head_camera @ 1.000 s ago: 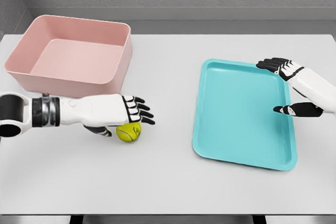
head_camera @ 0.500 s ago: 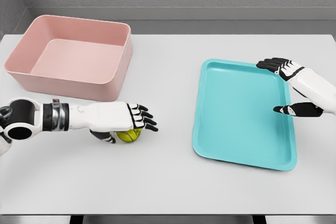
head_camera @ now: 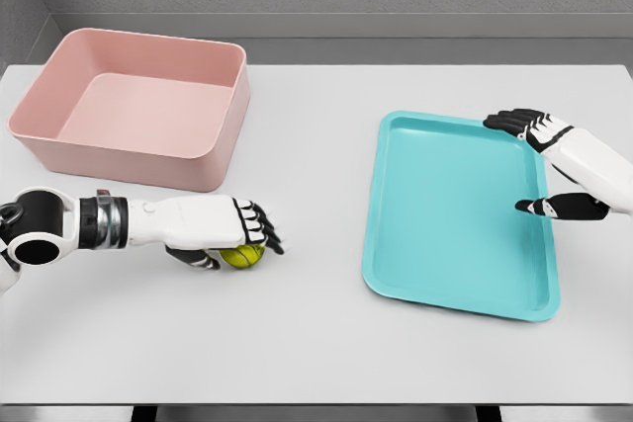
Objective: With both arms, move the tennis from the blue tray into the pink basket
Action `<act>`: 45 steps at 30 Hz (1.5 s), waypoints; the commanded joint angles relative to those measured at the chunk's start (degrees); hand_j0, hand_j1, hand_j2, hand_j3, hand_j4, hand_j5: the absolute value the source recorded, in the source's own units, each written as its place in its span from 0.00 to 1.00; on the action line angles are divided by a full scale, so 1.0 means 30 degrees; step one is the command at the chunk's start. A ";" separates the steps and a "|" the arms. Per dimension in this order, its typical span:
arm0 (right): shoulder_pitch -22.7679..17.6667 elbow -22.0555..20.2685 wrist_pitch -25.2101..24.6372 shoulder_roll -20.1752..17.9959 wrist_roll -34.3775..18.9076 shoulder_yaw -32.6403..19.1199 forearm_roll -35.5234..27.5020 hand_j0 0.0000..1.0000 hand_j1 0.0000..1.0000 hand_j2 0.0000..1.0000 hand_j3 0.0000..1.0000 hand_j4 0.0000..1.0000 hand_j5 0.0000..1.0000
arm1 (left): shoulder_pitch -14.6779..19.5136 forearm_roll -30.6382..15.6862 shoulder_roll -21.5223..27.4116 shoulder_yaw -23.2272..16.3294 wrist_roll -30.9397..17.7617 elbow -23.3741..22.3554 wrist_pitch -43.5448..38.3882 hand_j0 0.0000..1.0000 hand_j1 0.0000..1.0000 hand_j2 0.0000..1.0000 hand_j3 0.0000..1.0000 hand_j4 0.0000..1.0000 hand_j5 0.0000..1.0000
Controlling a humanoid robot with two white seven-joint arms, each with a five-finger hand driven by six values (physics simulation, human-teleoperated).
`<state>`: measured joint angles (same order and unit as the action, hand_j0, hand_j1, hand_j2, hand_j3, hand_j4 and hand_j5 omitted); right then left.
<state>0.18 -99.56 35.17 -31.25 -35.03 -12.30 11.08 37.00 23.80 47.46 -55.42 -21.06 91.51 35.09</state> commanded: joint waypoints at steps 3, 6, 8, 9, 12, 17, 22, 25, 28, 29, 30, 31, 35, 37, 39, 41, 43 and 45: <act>0.0029 -0.0037 -0.0057 -0.0013 0.0010 -0.0002 -0.0149 1.00 1.00 1.00 1.00 1.00 1.00 | 0.0000 -0.0171 0.0031 0.0074 -0.0186 -0.0063 -0.0031 0.60 0.60 0.60 0.60 0.60 0.60; 0.0029 -0.0008 -0.0057 -0.0013 0.0010 -0.0002 -0.0149 1.00 1.00 1.00 1.00 1.00 1.00 | 0.0000 -0.0229 0.0031 0.0074 -0.0215 -0.0063 -0.0031 0.57 0.57 0.57 0.57 0.57 0.57; 0.0029 -0.0037 -0.0057 -0.0013 0.0010 -0.0002 -0.0149 1.00 1.00 1.00 1.00 1.00 1.00 | 0.0058 -0.0259 0.0031 0.0074 -0.0244 -0.0063 -0.0031 0.57 0.57 0.57 0.57 0.57 0.57; 0.0029 -0.0037 -0.0057 -0.0013 0.0010 -0.0002 -0.0149 1.00 1.00 1.00 1.00 1.00 1.00 | 0.0088 -0.0288 0.0031 0.0074 -0.0244 -0.0063 -0.0031 0.57 0.57 0.57 0.57 0.57 0.57; 0.0029 -0.0008 -0.0057 -0.0013 0.0010 -0.0002 -0.0149 1.00 1.00 1.00 1.00 1.00 1.00 | 0.0146 -0.0317 0.0031 0.0074 -0.0244 -0.0034 -0.0031 0.57 0.57 0.57 0.57 0.57 0.57; 0.0029 -0.0008 -0.0057 -0.0013 0.0010 -0.0002 -0.0149 1.00 1.00 1.00 1.00 1.00 1.00 | 0.0585 -0.0406 0.0089 0.0103 -0.0244 0.0141 -0.0031 0.58 0.58 0.58 0.58 0.58 0.58; 0.0029 -0.0037 -0.0057 -0.0013 0.0010 -0.0002 -0.0149 1.00 1.00 1.00 1.00 1.00 1.00 | 0.1113 -0.0904 0.0236 0.0162 -0.0244 0.0142 -0.0031 0.58 0.58 0.58 0.58 0.58 0.58; 0.0029 -0.0037 -0.0057 -0.0013 0.0010 -0.0002 -0.0178 1.00 1.00 1.00 1.00 1.00 1.00 | 0.1523 -0.1284 0.0353 0.0162 -0.0244 0.0142 -0.0031 0.58 0.58 0.58 0.58 0.58 0.58; 0.0000 -0.0037 -0.0057 -0.0013 0.0010 -0.0002 -0.0178 1.00 1.00 1.00 1.00 1.00 1.00 | 0.1933 -0.1724 0.0500 0.0250 -0.0244 0.0142 -0.0031 0.59 0.59 0.59 0.59 0.59 0.59; 0.0029 -0.0037 -0.0057 -0.0013 0.0010 -0.0002 -0.0178 1.00 1.00 1.00 1.00 1.00 1.00 | 0.1992 -0.1928 0.0529 0.0250 -0.0244 0.0142 -0.0031 0.59 0.59 0.59 0.59 0.59 0.59; 0.0029 -0.0037 -0.0057 -0.0013 0.0010 -0.0002 -0.0178 1.00 1.00 1.00 1.00 1.00 1.00 | 0.2109 -0.2133 0.0734 0.0279 -0.0244 0.0142 -0.0031 0.59 0.59 0.59 0.59 0.59 0.59; 0.0000 -0.0037 -0.0057 -0.0013 0.0010 -0.0002 -0.0178 1.00 1.00 1.00 1.00 1.00 1.00 | 0.2139 -0.2251 0.0851 0.0367 -0.0244 0.0142 -0.0031 0.59 0.59 0.59 0.59 0.59 0.59; 0.0000 -0.0037 -0.0057 -0.0013 0.0010 -0.0002 -0.0178 1.00 1.00 1.00 1.00 1.00 1.00 | 0.2519 -0.2456 0.1056 0.0601 -0.0244 0.0025 -0.0031 0.59 0.59 0.59 0.59 0.59 0.59; 0.0000 -0.0037 -0.0057 -0.0013 0.0010 -0.0002 -0.0178 1.00 1.00 1.00 1.00 1.00 1.00 | 0.2578 -0.2486 0.1173 0.0806 -0.0244 -0.0005 -0.0031 0.59 0.59 0.59 0.59 0.59 0.59; 0.0029 -0.0037 -0.0057 -0.0013 0.0010 -0.0002 -0.0178 1.00 1.00 1.00 1.00 1.00 1.00 | 0.2637 -0.2515 0.1173 0.1070 -0.0244 -0.0063 -0.0031 0.59 0.59 0.59 0.59 0.59 0.59; 0.0000 -0.0067 -0.0057 -0.0013 0.0010 -0.0002 -0.0178 1.00 1.00 1.00 1.00 1.00 1.00 | 0.2666 -0.2719 0.1173 0.1363 -0.0244 -0.0093 -0.0031 0.59 0.59 0.59 0.59 0.59 0.59; 0.0000 -0.0067 -0.0057 -0.0013 0.0010 -0.0002 -0.0178 1.00 1.00 1.00 1.00 1.00 1.00 | 0.2929 -0.2895 0.1173 0.1392 -0.0244 -0.0356 -0.0031 0.59 0.59 0.59 0.59 0.59 0.59; 0.0000 -0.0067 -0.0057 -0.0013 0.0010 -0.0002 -0.0178 1.00 1.00 1.00 1.00 1.00 1.00 | 0.2959 -0.2896 0.1202 0.1568 -0.0244 -0.0591 -0.0031 0.59 0.59 0.59 0.59 0.59 0.59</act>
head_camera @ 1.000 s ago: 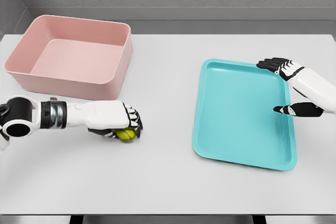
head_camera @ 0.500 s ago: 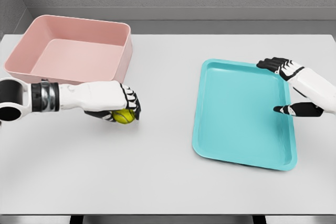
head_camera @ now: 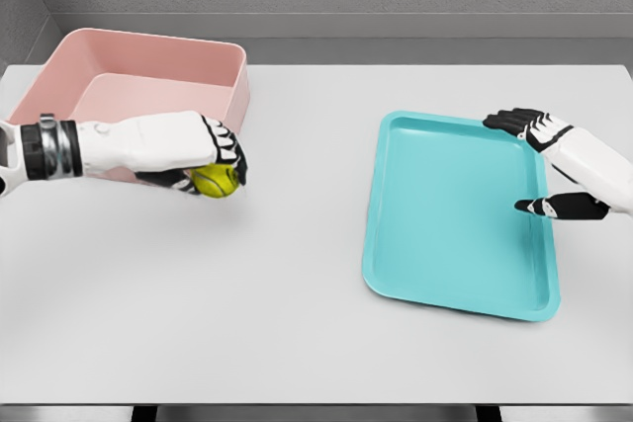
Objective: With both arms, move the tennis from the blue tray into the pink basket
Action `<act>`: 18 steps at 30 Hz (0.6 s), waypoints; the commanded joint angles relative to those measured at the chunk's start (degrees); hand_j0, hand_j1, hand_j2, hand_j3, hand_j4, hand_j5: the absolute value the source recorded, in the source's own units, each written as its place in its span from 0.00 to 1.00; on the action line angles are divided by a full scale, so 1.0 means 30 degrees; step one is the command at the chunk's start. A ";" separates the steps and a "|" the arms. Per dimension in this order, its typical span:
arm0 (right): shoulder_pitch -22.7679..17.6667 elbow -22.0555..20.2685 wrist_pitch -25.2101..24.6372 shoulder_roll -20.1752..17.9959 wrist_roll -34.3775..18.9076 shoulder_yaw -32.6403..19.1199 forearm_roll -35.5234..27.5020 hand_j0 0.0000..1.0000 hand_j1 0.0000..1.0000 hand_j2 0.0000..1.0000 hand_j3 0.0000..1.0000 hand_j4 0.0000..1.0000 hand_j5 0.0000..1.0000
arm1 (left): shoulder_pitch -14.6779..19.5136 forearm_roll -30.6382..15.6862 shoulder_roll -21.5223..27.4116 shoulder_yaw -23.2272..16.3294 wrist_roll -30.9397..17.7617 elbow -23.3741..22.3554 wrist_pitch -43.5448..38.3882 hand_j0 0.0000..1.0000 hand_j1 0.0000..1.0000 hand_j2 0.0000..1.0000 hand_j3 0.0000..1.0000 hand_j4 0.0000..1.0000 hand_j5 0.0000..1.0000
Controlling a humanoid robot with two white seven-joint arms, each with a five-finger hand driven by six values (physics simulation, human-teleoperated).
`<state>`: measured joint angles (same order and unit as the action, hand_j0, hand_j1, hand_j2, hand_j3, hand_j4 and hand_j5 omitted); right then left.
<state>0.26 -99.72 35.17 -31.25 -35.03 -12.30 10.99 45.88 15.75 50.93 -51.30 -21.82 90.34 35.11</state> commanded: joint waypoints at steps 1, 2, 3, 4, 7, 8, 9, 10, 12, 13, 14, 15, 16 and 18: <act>-0.0029 -0.0012 -0.0056 -0.0014 0.0010 -0.0002 -0.0148 1.00 1.00 1.00 1.00 1.00 1.00 | 0.0000 -0.0182 0.0046 0.0285 0.0008 -0.0261 -0.0037 0.59 0.59 0.59 0.59 0.59 0.59; -0.0029 -0.0012 -0.0056 -0.0014 0.0010 -0.0002 -0.0148 1.00 1.00 1.00 1.00 1.00 1.00 | 0.0000 -0.0211 0.0046 0.0402 0.0008 -0.0524 -0.0037 0.59 0.59 0.59 0.59 0.59 0.59; -0.0029 -0.0012 -0.0056 -0.0014 0.0010 -0.0002 -0.0148 1.00 1.00 1.00 1.00 1.00 1.00 | 0.0029 -0.0211 0.0046 0.0460 0.0008 -0.0729 -0.0037 0.59 0.59 0.59 0.59 0.59 0.59; -0.0029 -0.0012 -0.0056 -0.0014 0.0010 -0.0002 -0.0148 1.00 1.00 1.00 1.00 1.00 1.00 | 0.0029 -0.0211 0.0045 0.0548 0.0008 -0.0788 -0.0037 0.59 0.59 0.59 0.59 0.59 0.59; -0.0029 -0.0041 -0.0056 -0.0014 0.0010 -0.0002 -0.0148 1.00 1.00 1.00 1.00 1.00 1.00 | 0.0146 -0.0211 0.0046 0.0871 0.0008 -0.0934 -0.0037 0.59 0.59 0.59 0.59 0.59 0.59; -0.0029 -0.0041 -0.0056 -0.0014 0.0010 -0.0002 -0.0148 1.00 1.00 1.00 1.00 1.00 1.00 | 0.0234 -0.0298 0.0133 0.0871 0.0008 -0.1110 -0.0037 0.59 0.59 0.59 0.59 0.59 0.59; -0.0029 -0.0041 -0.0056 -0.0014 0.0010 -0.0002 -0.0148 1.00 1.00 1.00 1.00 1.00 1.00 | 0.0264 -0.0504 0.0192 0.0871 0.0008 -0.1257 -0.0037 0.59 0.59 0.59 0.59 0.59 0.59; -0.0029 -0.0041 -0.0056 -0.0014 0.0010 -0.0002 -0.0148 1.00 1.00 1.00 1.00 1.00 1.00 | 0.0293 -0.0533 0.0397 0.1105 0.0008 -0.1287 -0.0037 0.59 0.59 0.59 0.59 0.59 0.59; -0.0029 -0.0041 -0.0056 -0.0014 0.0010 -0.0002 -0.0148 1.00 1.00 1.00 1.00 1.00 1.00 | 0.0322 -0.0680 0.0573 0.1252 0.0008 -0.1432 -0.0037 0.59 0.59 0.59 0.59 0.59 0.59; -0.0029 -0.0041 -0.0056 -0.0014 0.0010 -0.0002 -0.0148 1.00 1.00 1.00 1.00 1.00 1.00 | 0.0381 -0.0709 0.0544 0.1281 0.0008 -0.1667 -0.0037 0.59 0.59 0.59 0.59 0.59 0.59; -0.0029 -0.0041 -0.0056 -0.0014 0.0010 -0.0002 -0.0148 1.00 1.00 1.00 1.00 1.00 1.00 | 0.0410 -0.0826 0.0573 0.1310 0.0008 -0.1930 -0.0037 0.59 0.59 0.59 0.59 0.59 0.59; -0.0029 -0.0041 -0.0056 -0.0014 0.0010 -0.0002 -0.0148 1.00 1.00 1.00 1.00 1.00 1.00 | 0.0410 -0.0826 0.0573 0.1486 0.0008 -0.2194 -0.0037 0.59 0.59 0.59 0.59 0.59 0.59; -0.0029 -0.0041 -0.0056 -0.0014 0.0010 -0.0002 -0.0148 1.00 1.00 1.00 1.00 1.00 1.00 | 0.0410 -0.0855 0.0573 0.1661 0.0008 -0.2399 -0.0037 0.59 0.59 0.59 0.59 0.59 0.59; -0.0029 -0.0041 -0.0056 -0.0014 0.0010 -0.0002 -0.0148 1.00 1.00 1.00 1.00 1.00 1.00 | 0.0615 -0.1178 0.0573 0.1808 0.0008 -0.2809 -0.0037 0.59 0.59 0.59 0.59 0.59 0.59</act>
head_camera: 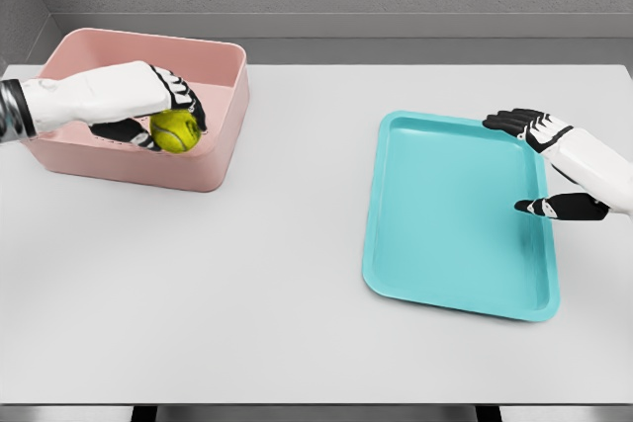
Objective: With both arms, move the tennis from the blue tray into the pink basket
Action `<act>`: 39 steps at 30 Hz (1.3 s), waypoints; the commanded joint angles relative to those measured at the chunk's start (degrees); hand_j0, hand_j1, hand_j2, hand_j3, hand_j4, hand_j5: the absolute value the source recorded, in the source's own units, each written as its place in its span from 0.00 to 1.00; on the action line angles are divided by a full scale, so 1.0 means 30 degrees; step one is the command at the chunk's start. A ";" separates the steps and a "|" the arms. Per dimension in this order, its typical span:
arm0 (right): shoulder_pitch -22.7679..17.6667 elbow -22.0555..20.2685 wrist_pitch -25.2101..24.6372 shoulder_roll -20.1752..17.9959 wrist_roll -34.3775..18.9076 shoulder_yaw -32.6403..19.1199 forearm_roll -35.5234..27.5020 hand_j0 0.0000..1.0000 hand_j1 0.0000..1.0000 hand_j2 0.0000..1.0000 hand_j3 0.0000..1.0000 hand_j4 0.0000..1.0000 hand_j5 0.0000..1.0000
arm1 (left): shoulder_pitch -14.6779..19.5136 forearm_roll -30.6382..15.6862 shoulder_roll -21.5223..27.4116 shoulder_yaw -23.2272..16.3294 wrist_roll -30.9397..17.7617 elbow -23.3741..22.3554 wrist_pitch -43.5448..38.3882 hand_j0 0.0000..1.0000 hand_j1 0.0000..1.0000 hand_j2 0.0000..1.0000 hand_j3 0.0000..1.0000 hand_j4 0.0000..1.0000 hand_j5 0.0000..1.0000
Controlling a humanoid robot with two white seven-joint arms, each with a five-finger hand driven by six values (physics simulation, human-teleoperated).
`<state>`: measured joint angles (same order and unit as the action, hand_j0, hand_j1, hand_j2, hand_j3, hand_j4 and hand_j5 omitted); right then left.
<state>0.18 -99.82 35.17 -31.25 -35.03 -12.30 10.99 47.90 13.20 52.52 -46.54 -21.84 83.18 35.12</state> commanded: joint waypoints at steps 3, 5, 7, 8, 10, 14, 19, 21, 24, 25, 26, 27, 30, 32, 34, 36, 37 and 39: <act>0.0000 0.0021 -0.0056 -0.0013 0.0010 -0.0002 -0.0149 1.00 1.00 1.00 1.00 1.00 1.00 | 0.0147 -0.0738 0.0014 0.0366 0.0014 -0.1272 -0.0041 0.59 0.59 0.59 0.59 0.59 0.59; 0.0000 0.0021 -0.0056 -0.0013 0.0010 -0.0002 -0.0149 1.00 1.00 1.00 1.00 1.00 1.00 | 0.0293 -0.0768 -0.0015 0.0659 0.0014 -0.1800 -0.0041 0.59 0.59 0.59 0.59 0.59 0.59; 0.0000 0.0021 -0.0056 0.0016 0.0010 0.0027 -0.0149 1.00 1.00 1.00 1.00 1.00 1.00 | 0.0557 -0.0768 -0.0044 0.0659 0.0014 -0.2356 -0.0041 0.59 0.59 0.59 0.59 0.59 0.59; 0.0000 0.0021 -0.0056 0.0016 0.0010 0.0027 -0.0149 1.00 1.00 1.00 1.00 1.00 1.00 | 0.0616 -0.0768 -0.0073 0.0688 0.0014 -0.2678 -0.0041 0.59 0.59 0.59 0.59 0.59 0.59; 0.0000 0.0020 -0.0056 0.0016 0.0010 0.0027 -0.0149 1.00 1.00 1.00 1.00 1.00 1.00 | 0.0674 -0.0768 -0.0191 0.0893 0.0014 -0.3147 -0.0041 0.60 0.60 0.60 0.60 0.60 0.60; 0.0000 -0.0009 -0.0056 0.0104 0.0010 0.0027 -0.0149 1.00 1.00 1.00 1.00 1.00 1.00 | 0.0909 -0.0797 -0.0279 0.0922 0.0161 -0.3763 -0.0041 0.91 0.91 0.91 0.91 0.91 0.91; 0.0000 0.0021 -0.0056 0.0104 0.0010 -0.0002 -0.0149 1.00 1.00 1.00 1.00 1.00 1.00 | 0.0908 -0.0943 -0.0250 0.1157 0.0190 -0.3763 -0.0041 1.00 1.00 1.00 1.00 1.00 1.00; 0.0000 0.0021 -0.0056 0.0104 0.0010 -0.0002 -0.0149 1.00 1.00 1.00 1.00 1.00 1.00 | 0.0850 -0.0943 -0.0250 0.1303 0.0190 -0.3734 -0.0041 1.00 1.00 1.00 1.00 1.00 1.00; 0.0000 0.0021 -0.0056 0.0104 0.0010 -0.0002 -0.0149 1.00 1.00 1.00 1.00 1.00 1.00 | 0.0616 -0.1119 -0.0074 0.1303 0.0190 -0.3295 -0.0041 1.00 1.00 1.00 1.00 1.00 1.00; 0.0000 0.0021 -0.0056 0.0104 0.0010 -0.0002 -0.0149 1.00 1.00 1.00 1.00 1.00 1.00 | 0.0587 -0.1149 0.0014 0.1303 0.0190 -0.3236 -0.0041 1.00 1.00 1.00 1.00 1.00 1.00; 0.0000 0.0021 -0.0056 0.0104 0.0010 -0.0002 -0.0149 1.00 1.00 1.00 1.00 1.00 1.00 | 0.0587 -0.1178 0.0043 0.1303 0.0190 -0.3061 -0.0041 1.00 1.00 1.00 1.00 1.00 1.00; 0.0000 0.0021 -0.0056 0.0075 0.0010 -0.0002 -0.0149 1.00 1.00 1.00 1.00 1.00 1.00 | 0.0557 -0.1149 0.0043 0.1303 0.0190 -0.2914 -0.0041 1.00 1.00 1.00 1.00 1.00 1.00; 0.0000 0.0021 -0.0056 0.0075 0.0010 -0.0002 -0.0149 1.00 1.00 1.00 1.00 1.00 1.00 | 0.0616 -0.1178 0.0131 0.1304 0.0190 -0.2914 -0.0041 1.00 1.00 1.00 1.00 1.00 1.00; 0.0000 0.0021 -0.0056 0.0075 0.0010 -0.0002 -0.0149 1.00 1.00 1.00 1.00 1.00 1.00 | 0.0587 -0.1178 0.0248 0.1303 0.0161 -0.2914 -0.0041 1.00 1.00 1.00 1.00 1.00 1.00; 0.0000 0.0021 -0.0056 0.0075 0.0010 -0.0002 -0.0149 1.00 1.00 1.00 1.00 1.00 1.00 | 0.0235 -0.1149 0.0483 0.1303 0.0131 -0.2855 -0.0041 1.00 1.00 1.00 1.00 1.00 1.00; 0.0000 0.0021 -0.0056 0.0075 0.0010 -0.0002 -0.0149 1.00 1.00 1.00 1.00 1.00 1.00 | -0.0380 -0.1149 0.0688 0.1303 0.0102 -0.2855 -0.0041 1.00 1.00 1.00 1.00 1.00 1.00; 0.0000 0.0050 -0.0056 0.0075 0.0010 -0.0002 -0.0149 1.00 1.00 1.00 1.00 1.00 1.00 | -0.0556 -0.1149 0.0892 0.1303 0.0131 -0.2855 -0.0041 1.00 1.00 1.00 1.00 1.00 1.00; 0.0000 0.0050 -0.0056 0.0075 0.0010 -0.0002 -0.0149 1.00 1.00 1.00 1.00 1.00 1.00 | -0.0585 -0.1149 0.1097 0.1333 0.0131 -0.2884 -0.0041 1.00 1.00 1.00 1.00 1.00 1.00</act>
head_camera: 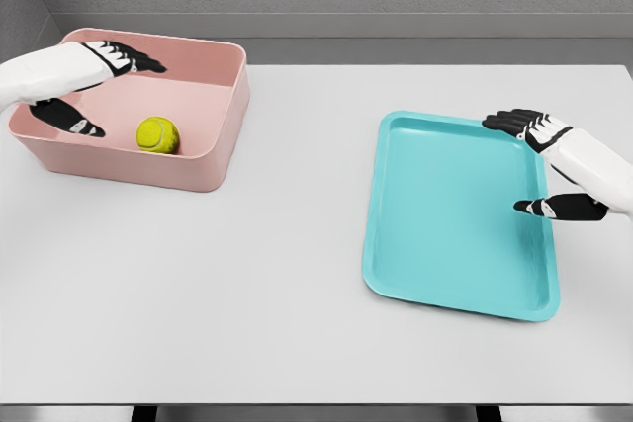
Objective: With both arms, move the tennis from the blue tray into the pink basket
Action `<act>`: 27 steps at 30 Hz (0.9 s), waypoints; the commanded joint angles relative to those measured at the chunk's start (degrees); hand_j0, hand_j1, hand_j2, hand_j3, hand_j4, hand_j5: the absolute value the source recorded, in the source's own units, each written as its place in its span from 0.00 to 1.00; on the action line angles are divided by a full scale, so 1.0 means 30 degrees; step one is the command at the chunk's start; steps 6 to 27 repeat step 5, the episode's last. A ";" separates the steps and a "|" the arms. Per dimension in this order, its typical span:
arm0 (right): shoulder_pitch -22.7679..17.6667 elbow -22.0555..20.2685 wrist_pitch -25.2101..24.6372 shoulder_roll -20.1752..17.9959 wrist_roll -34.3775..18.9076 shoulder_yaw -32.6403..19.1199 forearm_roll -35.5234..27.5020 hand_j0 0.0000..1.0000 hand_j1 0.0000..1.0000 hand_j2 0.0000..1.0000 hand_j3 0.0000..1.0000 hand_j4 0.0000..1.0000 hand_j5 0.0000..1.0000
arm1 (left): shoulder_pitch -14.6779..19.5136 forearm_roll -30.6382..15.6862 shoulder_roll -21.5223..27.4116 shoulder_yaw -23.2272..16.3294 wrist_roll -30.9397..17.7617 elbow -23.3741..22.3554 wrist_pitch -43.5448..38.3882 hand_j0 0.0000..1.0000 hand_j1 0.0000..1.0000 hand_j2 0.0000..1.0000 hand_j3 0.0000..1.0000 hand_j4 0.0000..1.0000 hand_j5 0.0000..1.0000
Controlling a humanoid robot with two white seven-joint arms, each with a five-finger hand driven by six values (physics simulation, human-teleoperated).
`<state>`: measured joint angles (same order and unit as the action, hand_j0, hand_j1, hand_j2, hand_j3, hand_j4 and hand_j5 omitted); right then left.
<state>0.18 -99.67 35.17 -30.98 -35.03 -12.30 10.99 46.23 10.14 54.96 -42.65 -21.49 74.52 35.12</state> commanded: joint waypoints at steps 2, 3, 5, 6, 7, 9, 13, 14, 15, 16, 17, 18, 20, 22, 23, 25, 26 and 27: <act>0.0000 -0.0001 -0.0056 -0.0016 0.0010 -0.0002 -0.0149 1.00 1.00 1.00 1.00 1.00 1.00 | 0.0000 -0.0130 0.0373 0.0387 -0.0013 -0.0025 -0.0039 1.00 1.00 1.00 1.00 1.00 1.00; 0.0000 -0.0001 -0.0056 -0.0016 0.0010 -0.0002 -0.0149 1.00 1.00 1.00 1.00 1.00 1.00 | 0.0000 -0.0130 0.0431 0.0709 -0.0013 -0.0054 -0.0039 1.00 1.00 1.00 1.00 1.00 1.00; 0.0000 -0.0001 -0.0056 -0.0016 0.0010 -0.0002 -0.0149 1.00 1.00 1.00 1.00 1.00 1.00 | -0.0029 -0.0130 0.0724 0.0739 -0.0013 -0.0025 -0.0039 1.00 1.00 1.00 1.00 1.00 1.00; 0.0000 -0.0001 -0.0056 -0.0016 0.0010 -0.0002 -0.0149 1.00 1.00 1.00 1.00 1.00 1.00 | -0.0029 -0.0130 0.0724 0.0739 -0.0013 -0.0025 -0.0039 1.00 1.00 1.00 1.00 1.00 1.00; 0.0000 -0.0001 -0.0056 -0.0016 0.0010 -0.0002 -0.0149 1.00 1.00 1.00 1.00 1.00 1.00 | -0.0029 -0.0130 0.0724 0.0739 -0.0013 -0.0025 -0.0039 1.00 1.00 1.00 1.00 1.00 1.00; 0.0000 -0.0001 -0.0056 -0.0016 0.0010 -0.0002 -0.0149 1.00 1.00 1.00 1.00 1.00 1.00 | -0.0029 -0.0130 0.0724 0.0739 -0.0013 -0.0025 -0.0039 1.00 1.00 1.00 1.00 1.00 1.00; 0.0000 -0.0001 -0.0056 -0.0016 0.0010 -0.0002 -0.0149 1.00 1.00 1.00 1.00 1.00 1.00 | -0.0029 -0.0130 0.0724 0.0739 -0.0013 -0.0025 -0.0039 1.00 1.00 1.00 1.00 1.00 1.00; 0.0000 -0.0001 -0.0056 -0.0016 0.0010 -0.0002 -0.0149 1.00 1.00 1.00 1.00 1.00 1.00 | -0.0029 -0.0130 0.0724 0.0739 -0.0013 -0.0025 -0.0039 1.00 1.00 1.00 1.00 1.00 1.00; 0.0000 -0.0001 -0.0056 -0.0016 0.0010 -0.0002 -0.0149 1.00 1.00 1.00 1.00 1.00 1.00 | -0.0029 -0.0130 0.0724 0.0739 -0.0013 -0.0025 -0.0039 1.00 1.00 1.00 1.00 1.00 1.00; 0.0000 -0.0001 -0.0056 -0.0016 0.0010 -0.0002 -0.0149 1.00 1.00 1.00 1.00 1.00 1.00 | -0.0029 -0.0130 0.0724 0.0739 -0.0013 -0.0025 -0.0039 1.00 1.00 1.00 1.00 1.00 1.00; 0.0000 -0.0001 -0.0056 -0.0016 0.0010 -0.0002 -0.0149 1.00 1.00 1.00 1.00 1.00 1.00 | -0.0029 -0.0130 0.0724 0.0739 -0.0013 -0.0025 -0.0039 1.00 1.00 1.00 1.00 1.00 1.00; 0.0000 -0.0001 -0.0056 -0.0016 0.0010 -0.0002 -0.0149 1.00 1.00 1.00 1.00 1.00 1.00 | -0.0029 -0.0130 0.0724 0.0739 -0.0013 -0.0025 -0.0039 1.00 1.00 1.00 1.00 1.00 1.00; 0.0000 -0.0001 -0.0056 -0.0016 0.0010 -0.0002 -0.0149 1.00 1.00 1.00 1.00 1.00 1.00 | -0.0029 -0.0130 0.0724 0.0739 -0.0013 -0.0025 -0.0039 1.00 1.00 1.00 1.00 1.00 1.00; 0.0000 -0.0001 -0.0056 -0.0016 0.0010 -0.0002 -0.0149 1.00 1.00 1.00 1.00 1.00 1.00 | -0.0029 -0.0130 0.0724 0.0739 -0.0013 -0.0025 -0.0039 1.00 1.00 1.00 1.00 1.00 1.00; 0.0000 -0.0001 -0.0056 -0.0016 0.0010 -0.0002 -0.0149 1.00 1.00 1.00 1.00 1.00 1.00 | -0.0029 -0.0130 0.0724 0.0739 -0.0013 -0.0025 -0.0039 1.00 1.00 1.00 1.00 1.00 1.00; 0.0000 -0.0001 -0.0056 -0.0016 0.0010 -0.0002 -0.0149 1.00 1.00 1.00 1.00 1.00 1.00 | -0.0029 -0.0130 0.0724 0.0739 -0.0013 -0.0025 -0.0039 1.00 1.00 1.00 1.00 1.00 1.00; 0.0000 -0.0001 -0.0056 -0.0016 0.0010 -0.0002 -0.0149 1.00 1.00 1.00 1.00 1.00 1.00 | -0.0029 -0.0130 0.0724 0.0739 -0.0013 -0.0025 -0.0039 1.00 1.00 1.00 1.00 1.00 1.00; 0.0000 -0.0001 -0.0056 -0.0016 0.0010 -0.0002 -0.0149 1.00 1.00 1.00 1.00 1.00 1.00 | -0.0029 -0.0130 0.0724 0.0739 -0.0013 -0.0025 -0.0039 1.00 1.00 1.00 1.00 1.00 1.00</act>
